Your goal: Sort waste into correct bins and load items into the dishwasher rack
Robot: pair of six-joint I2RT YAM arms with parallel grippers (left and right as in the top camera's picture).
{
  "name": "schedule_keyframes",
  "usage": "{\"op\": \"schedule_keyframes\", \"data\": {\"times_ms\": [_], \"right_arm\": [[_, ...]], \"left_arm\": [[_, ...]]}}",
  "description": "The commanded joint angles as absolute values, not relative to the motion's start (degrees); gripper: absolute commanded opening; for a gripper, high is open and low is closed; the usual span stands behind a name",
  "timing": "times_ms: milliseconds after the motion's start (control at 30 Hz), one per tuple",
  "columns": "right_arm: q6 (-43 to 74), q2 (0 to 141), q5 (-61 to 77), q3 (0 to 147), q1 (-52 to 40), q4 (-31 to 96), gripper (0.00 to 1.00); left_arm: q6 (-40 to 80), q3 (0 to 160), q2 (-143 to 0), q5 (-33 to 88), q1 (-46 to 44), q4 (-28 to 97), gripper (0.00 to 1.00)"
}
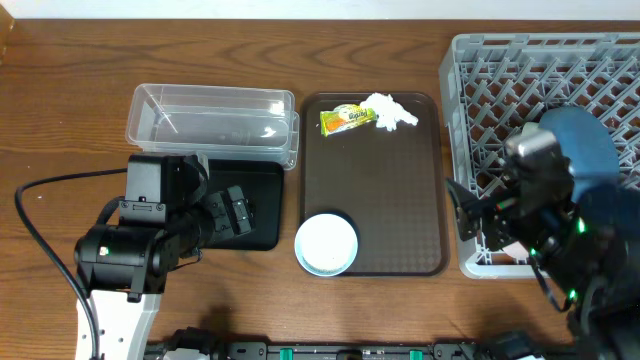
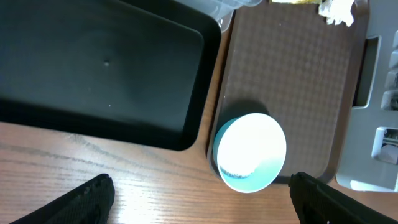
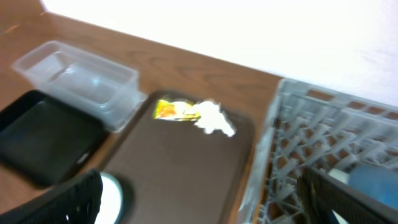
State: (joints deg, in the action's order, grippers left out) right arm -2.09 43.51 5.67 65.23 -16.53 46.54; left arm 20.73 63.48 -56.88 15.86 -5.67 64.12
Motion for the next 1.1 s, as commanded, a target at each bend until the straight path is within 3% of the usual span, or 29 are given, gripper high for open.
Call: {"op": "schedule_keyframes", "data": {"times_ms": [0,233,667,1067], "right_arm": [[-4.3,38.0,7.7,54.8,-12.8,42.1,0.99],[-4.4,22.8,9.7,35.1,-8.0,31.6,0.99],[-4.3,0.5,11.0,15.0,-1.8,28.1,0.99],[-1.3,0.3,11.0,2.8,-1.9,8.7,0.99]], "left_arm": [[20.0,64.0,-57.0,14.9,-5.5,64.2,0.92],[20.0,64.0,-57.0,14.9,-5.5,64.2,0.92],[20.0,64.0,-57.0,14.9,-5.5,64.2,0.92],[20.0,64.0,-57.0,14.9,-5.5,64.2,0.92]]}}
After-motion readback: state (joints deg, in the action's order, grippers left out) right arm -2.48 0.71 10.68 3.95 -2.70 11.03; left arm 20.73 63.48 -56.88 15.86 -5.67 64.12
